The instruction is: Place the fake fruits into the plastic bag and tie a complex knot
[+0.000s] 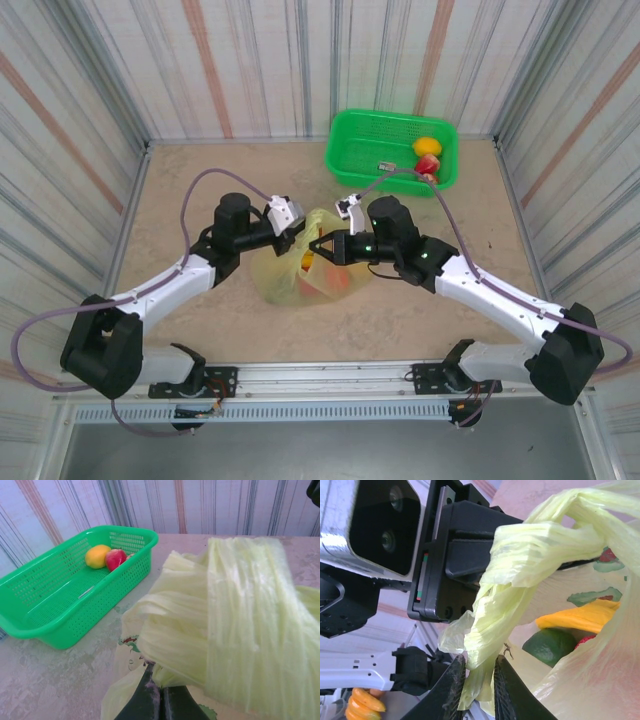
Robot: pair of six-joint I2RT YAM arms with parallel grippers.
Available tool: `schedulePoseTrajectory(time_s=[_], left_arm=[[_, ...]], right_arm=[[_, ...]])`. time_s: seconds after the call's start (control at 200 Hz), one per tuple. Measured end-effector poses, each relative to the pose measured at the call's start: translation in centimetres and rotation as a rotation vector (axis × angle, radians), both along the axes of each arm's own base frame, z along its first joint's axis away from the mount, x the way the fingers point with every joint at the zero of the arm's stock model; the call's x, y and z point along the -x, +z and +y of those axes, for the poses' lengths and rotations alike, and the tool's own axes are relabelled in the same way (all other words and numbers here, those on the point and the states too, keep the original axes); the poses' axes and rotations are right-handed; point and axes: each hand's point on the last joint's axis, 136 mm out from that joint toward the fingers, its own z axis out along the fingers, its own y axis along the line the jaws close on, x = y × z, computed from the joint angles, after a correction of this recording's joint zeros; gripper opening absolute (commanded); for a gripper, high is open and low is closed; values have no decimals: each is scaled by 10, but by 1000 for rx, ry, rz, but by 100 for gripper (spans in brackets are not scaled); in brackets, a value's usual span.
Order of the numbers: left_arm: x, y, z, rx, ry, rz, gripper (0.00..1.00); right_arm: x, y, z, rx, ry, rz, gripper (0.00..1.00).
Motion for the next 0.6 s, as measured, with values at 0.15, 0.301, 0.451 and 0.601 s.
schedulePoseTrajectory(time_s=[0.15, 0.301, 0.451, 0.601], left_arm=[[1, -2, 0, -9, -2, 1, 0], [1, -3, 0, -12, -3, -1, 0], [1, -3, 0, -13, -4, -2, 0], [1, -3, 0, -16, -2, -2, 0]], right_arm=[[2, 4, 2, -16, 17, -5, 15], [4, 4, 2, -22, 23, -8, 14], [8, 0, 1, -23, 38, -1, 20], [11, -5, -2, -21, 41, 2, 19]])
